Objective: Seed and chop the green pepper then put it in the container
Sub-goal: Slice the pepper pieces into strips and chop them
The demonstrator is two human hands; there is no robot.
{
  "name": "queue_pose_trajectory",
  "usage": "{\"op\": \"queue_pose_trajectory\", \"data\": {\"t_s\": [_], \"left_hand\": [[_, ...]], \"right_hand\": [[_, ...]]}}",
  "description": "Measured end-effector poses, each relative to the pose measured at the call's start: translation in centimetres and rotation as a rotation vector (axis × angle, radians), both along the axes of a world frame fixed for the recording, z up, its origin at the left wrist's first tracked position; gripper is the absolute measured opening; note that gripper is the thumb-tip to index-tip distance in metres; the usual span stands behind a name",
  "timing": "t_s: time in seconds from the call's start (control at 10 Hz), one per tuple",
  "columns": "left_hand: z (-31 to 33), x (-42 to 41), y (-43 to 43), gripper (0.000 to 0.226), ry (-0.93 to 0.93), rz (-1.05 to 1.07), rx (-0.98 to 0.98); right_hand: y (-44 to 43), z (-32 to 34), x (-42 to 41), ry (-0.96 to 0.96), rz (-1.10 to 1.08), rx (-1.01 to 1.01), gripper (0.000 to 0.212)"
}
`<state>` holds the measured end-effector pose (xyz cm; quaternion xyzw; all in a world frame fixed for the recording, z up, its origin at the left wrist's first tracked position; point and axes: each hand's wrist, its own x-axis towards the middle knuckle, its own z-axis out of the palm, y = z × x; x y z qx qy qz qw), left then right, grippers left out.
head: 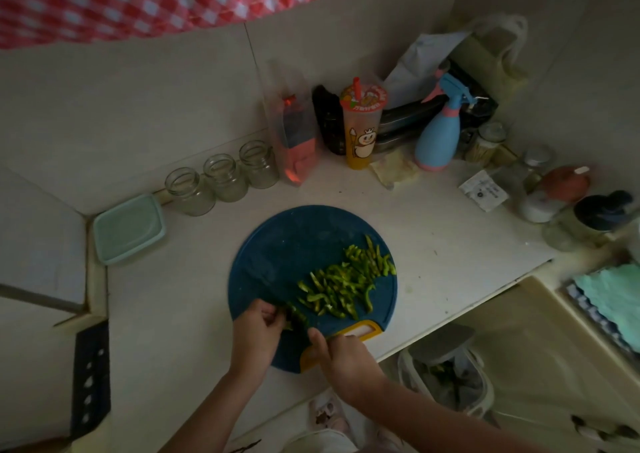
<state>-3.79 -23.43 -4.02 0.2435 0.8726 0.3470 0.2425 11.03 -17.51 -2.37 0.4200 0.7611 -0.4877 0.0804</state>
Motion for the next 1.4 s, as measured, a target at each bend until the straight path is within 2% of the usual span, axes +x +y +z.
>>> {"op": "queue_pose_trajectory", "data": {"t_s": [0.1, 0.2, 0.4, 0.5, 0.7, 0.8, 0.9, 1.0, 1.1, 1.2, 1.3, 1.4], "left_hand": [[0.0, 0.1, -0.1, 0.023, -0.002, 0.003, -0.006], [0.1, 0.1, 0.0, 0.023, -0.023, 0.004, -0.011], [-0.1, 0.0, 0.2, 0.001, -0.048, 0.006, -0.035], [-0.4, -0.1, 0.5, 0.004, -0.06, -0.003, -0.04], [-0.4, 0.0, 0.3, 0.004, 0.011, -0.044, -0.031], [0.0, 0.1, -0.2, 0.015, 0.013, -0.079, -0.007], [0.3, -0.2, -0.6, 0.023, -0.034, -0.087, 0.029], [0.3, -0.8, -0.7, 0.006, -0.044, -0.009, 0.051], [0.3, -1.6, -0.8, 0.004, -0.052, 0.065, 0.032], [0.7, -1.7, -1.0, 0.01, -0.105, 0.008, -0.009], [0.8, -1.8, -1.0, 0.016, -0.094, -0.04, -0.054], [0.9, -1.9, -0.7, 0.017, -0.11, -0.018, -0.074]], "right_hand": [[0.0, 0.0, 0.0, -0.037, -0.015, 0.021, 0.057], [0.2, 0.0, -0.1, -0.066, -0.005, 0.015, 0.057], [0.3, -0.1, -0.7, -0.122, 0.051, 0.054, 0.056], [0.5, 0.2, -0.9, -0.117, 0.104, 0.07, 0.054], [0.2, 0.0, -3.3, -0.177, 0.044, 0.12, 0.054], [0.3, 0.1, -4.6, -0.162, 0.019, 0.111, 0.062], [0.7, -0.5, -4.7, -0.121, 0.003, 0.164, 0.06], [0.7, -1.1, -4.0, -0.118, 0.002, 0.163, 0.059], [0.7, -1.0, -2.4, -0.099, -0.012, 0.149, 0.061], [1.5, 0.5, -1.2, -0.048, -0.067, 0.138, 0.063], [2.1, -1.3, -0.6, -0.014, -0.004, 0.306, 0.065], [1.3, -0.2, -0.3, 0.051, -0.048, 0.147, 0.05]]}}
